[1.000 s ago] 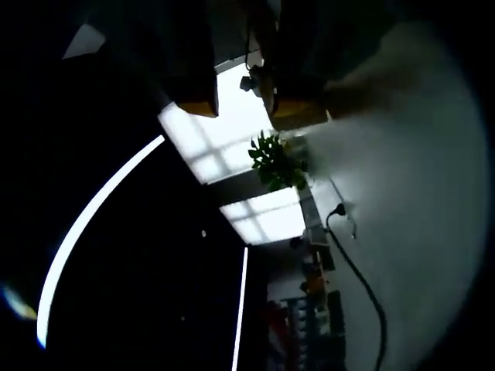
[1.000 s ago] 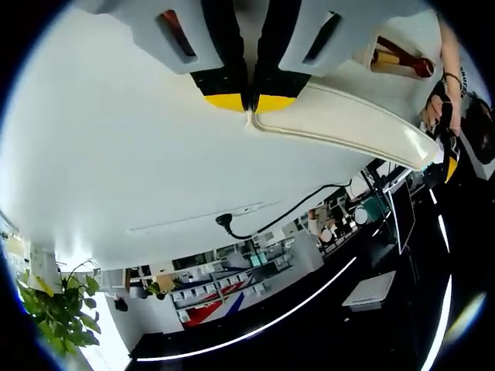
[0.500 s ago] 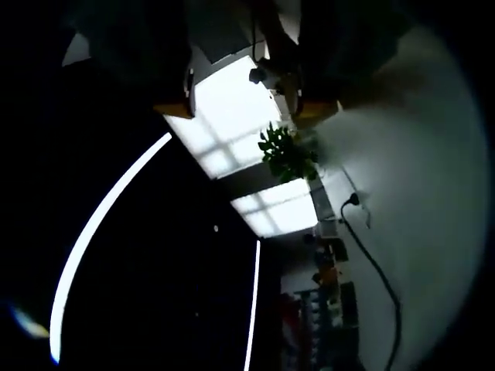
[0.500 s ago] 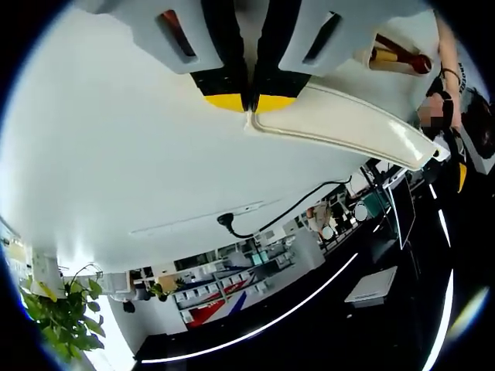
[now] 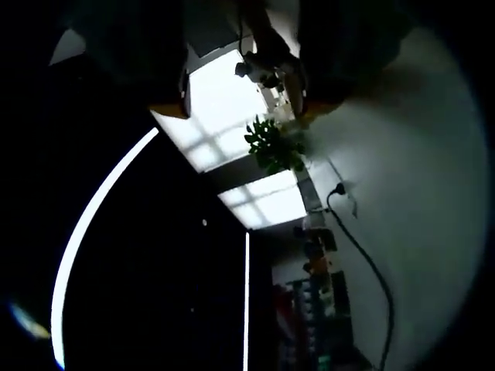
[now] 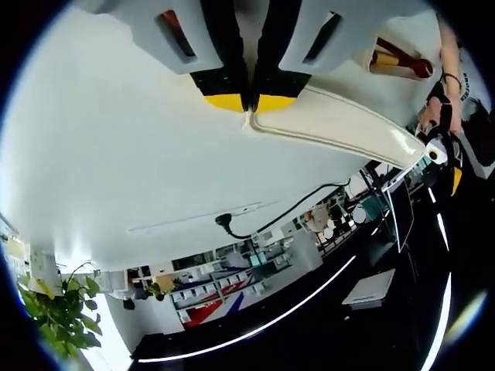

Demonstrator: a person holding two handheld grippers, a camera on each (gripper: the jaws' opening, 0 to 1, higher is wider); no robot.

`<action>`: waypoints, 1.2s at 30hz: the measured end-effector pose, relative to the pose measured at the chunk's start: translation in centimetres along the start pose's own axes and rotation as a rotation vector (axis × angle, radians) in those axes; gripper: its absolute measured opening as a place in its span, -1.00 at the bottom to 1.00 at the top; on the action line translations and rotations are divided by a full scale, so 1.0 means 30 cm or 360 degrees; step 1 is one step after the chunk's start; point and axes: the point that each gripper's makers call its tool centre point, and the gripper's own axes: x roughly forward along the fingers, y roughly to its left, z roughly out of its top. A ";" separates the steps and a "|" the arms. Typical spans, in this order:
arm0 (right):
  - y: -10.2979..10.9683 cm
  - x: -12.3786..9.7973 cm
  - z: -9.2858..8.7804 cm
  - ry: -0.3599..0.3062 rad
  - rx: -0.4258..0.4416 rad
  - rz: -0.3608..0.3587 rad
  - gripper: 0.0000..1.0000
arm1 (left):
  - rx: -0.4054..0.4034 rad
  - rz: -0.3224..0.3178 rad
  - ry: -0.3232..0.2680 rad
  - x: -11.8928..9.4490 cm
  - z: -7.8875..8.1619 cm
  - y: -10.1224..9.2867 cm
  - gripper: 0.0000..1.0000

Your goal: Arrange the utensils inside the cutlery case until each visible utensil rests in its matching compartment.

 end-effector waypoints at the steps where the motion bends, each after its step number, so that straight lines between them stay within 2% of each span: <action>1: 0.001 0.000 -0.001 0.0004 -0.0022 -0.0001 -0.98 | 0.0002 -0.0001 0.0000 0.000 -0.008 -0.004 0.09; 11: 0.017 0.016 0.001 -0.0008 -0.0222 0.0067 -0.93 | -0.0034 -0.0041 -0.0041 -0.006 0.015 -0.015 0.08; 15: 0.024 0.023 0.006 -0.0039 -0.0397 0.0077 -0.91 | -0.0049 -0.0045 -0.0052 -0.011 0.023 -0.016 0.07; 20: 0.034 0.024 0.006 -0.0042 -0.0506 0.0067 -0.91 | -0.0092 -0.0070 -0.0066 -0.012 0.028 -0.021 0.03; 22: 0.036 0.021 0.007 -0.0047 -0.0612 0.0056 -0.90 | -0.0108 -0.0083 -0.0070 -0.011 0.032 -0.023 0.02; 23: 0.039 0.023 0.016 -0.0058 -0.0731 0.0063 -0.90 | -0.0110 -0.0084 -0.0069 -0.011 0.032 -0.023 0.01; 26: 0.061 0.014 0.012 -0.0072 -0.0966 0.0037 -0.90 | -0.0095 -0.0076 -0.0068 -0.010 0.030 -0.022 0.01; 29: 0.079 0.014 0.005 -0.0059 -0.1130 0.0033 -1.00 | -0.0105 -0.0082 -0.0077 -0.010 0.026 -0.025 0.02; 33: 0.081 0.019 0.009 -0.0064 -0.1137 0.0042 -1.00 | -0.0104 -0.0086 -0.0077 -0.009 0.030 -0.024 0.00; 36: 0.080 0.018 0.007 -0.0069 -0.1040 0.0090 -1.00 | -0.0103 -0.0083 -0.0078 -0.009 0.031 -0.021 0.00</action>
